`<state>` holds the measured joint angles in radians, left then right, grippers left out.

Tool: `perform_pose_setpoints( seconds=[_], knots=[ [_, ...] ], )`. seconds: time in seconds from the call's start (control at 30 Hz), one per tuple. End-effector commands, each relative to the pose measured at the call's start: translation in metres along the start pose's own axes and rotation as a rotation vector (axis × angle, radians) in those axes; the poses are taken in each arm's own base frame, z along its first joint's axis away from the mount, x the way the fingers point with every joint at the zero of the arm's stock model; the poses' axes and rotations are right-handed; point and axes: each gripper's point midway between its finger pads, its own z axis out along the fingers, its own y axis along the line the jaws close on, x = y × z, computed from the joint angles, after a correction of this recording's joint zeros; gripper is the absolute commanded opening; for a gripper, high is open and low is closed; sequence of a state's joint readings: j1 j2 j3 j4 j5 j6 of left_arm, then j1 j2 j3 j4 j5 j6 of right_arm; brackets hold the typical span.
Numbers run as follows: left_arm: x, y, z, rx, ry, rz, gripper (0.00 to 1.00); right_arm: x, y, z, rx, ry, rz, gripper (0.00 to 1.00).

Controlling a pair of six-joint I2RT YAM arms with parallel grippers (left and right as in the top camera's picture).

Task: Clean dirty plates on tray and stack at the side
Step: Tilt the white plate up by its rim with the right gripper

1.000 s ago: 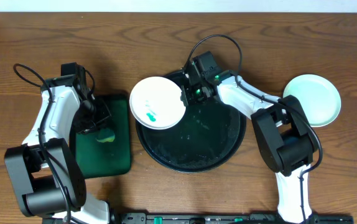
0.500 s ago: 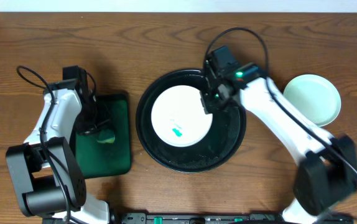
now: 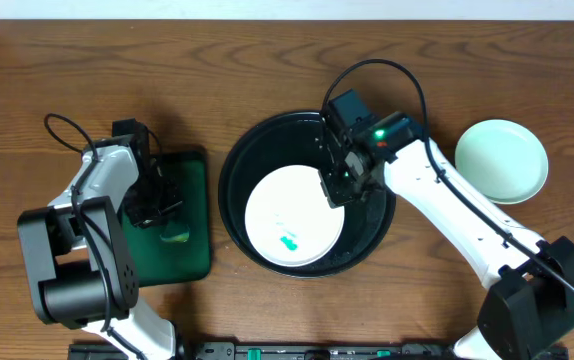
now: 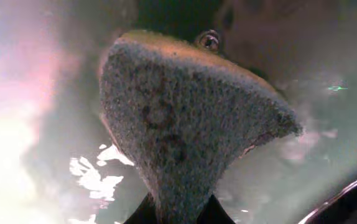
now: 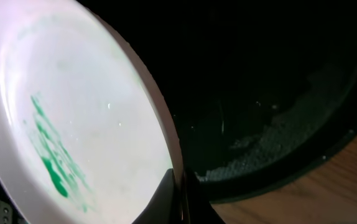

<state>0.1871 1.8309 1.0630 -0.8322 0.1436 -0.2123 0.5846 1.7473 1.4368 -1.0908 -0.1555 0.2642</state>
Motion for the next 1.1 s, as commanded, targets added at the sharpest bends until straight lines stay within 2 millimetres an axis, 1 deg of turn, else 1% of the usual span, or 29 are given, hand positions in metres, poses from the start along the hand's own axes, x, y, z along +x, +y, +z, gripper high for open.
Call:
perform_pose_setpoints(
  seconds=[0.0,0.1,0.17,0.33,0.4,0.43,0.53,0.6,0.73,0.83,0.93,1.07],
  knots=[
    [0.008,0.005,0.02,-0.021,0.077,0.021,0.07,0.009,-0.008,0.019,0.02,0.034,0.059,0.01],
    [0.015,0.003,0.032,-0.01,0.131,0.016,0.07,0.017,-0.015,0.034,0.027,0.053,0.091,0.01],
    [0.017,0.0,0.035,0.01,0.146,0.016,0.07,0.022,-0.02,0.044,0.03,0.06,0.103,0.01],
    [0.016,-0.006,0.028,0.044,0.134,0.016,0.07,0.02,-0.028,0.053,0.031,0.038,0.12,0.01],
    [0.015,-0.01,0.022,0.066,0.125,0.018,0.08,0.016,-0.038,0.052,0.065,0.02,0.161,0.01],
    [0.015,-0.013,0.019,0.085,0.117,0.018,0.07,0.014,-0.045,0.052,0.092,0.007,0.186,0.01],
    [0.014,-0.023,0.005,0.139,0.088,0.038,0.07,0.006,-0.057,0.053,0.098,-0.026,0.221,0.01],
    [0.013,-0.031,-0.006,0.181,0.053,0.085,0.07,0.004,-0.065,0.054,0.1,-0.032,0.243,0.01],
    [0.017,-0.057,-0.035,0.311,-0.016,0.222,0.07,0.004,-0.08,0.06,0.107,-0.025,0.277,0.01],
    [0.024,-0.08,-0.06,0.434,-0.067,0.31,0.07,0.003,-0.086,0.063,0.11,-0.022,0.278,0.01],
    [0.026,-0.081,-0.077,0.427,-0.115,0.302,0.07,0.001,-0.087,0.068,0.105,-0.017,0.265,0.01],
    [0.02,-0.056,-0.095,0.283,-0.229,0.254,0.07,0.004,-0.088,0.079,0.105,0.008,0.264,0.01]
  ],
)
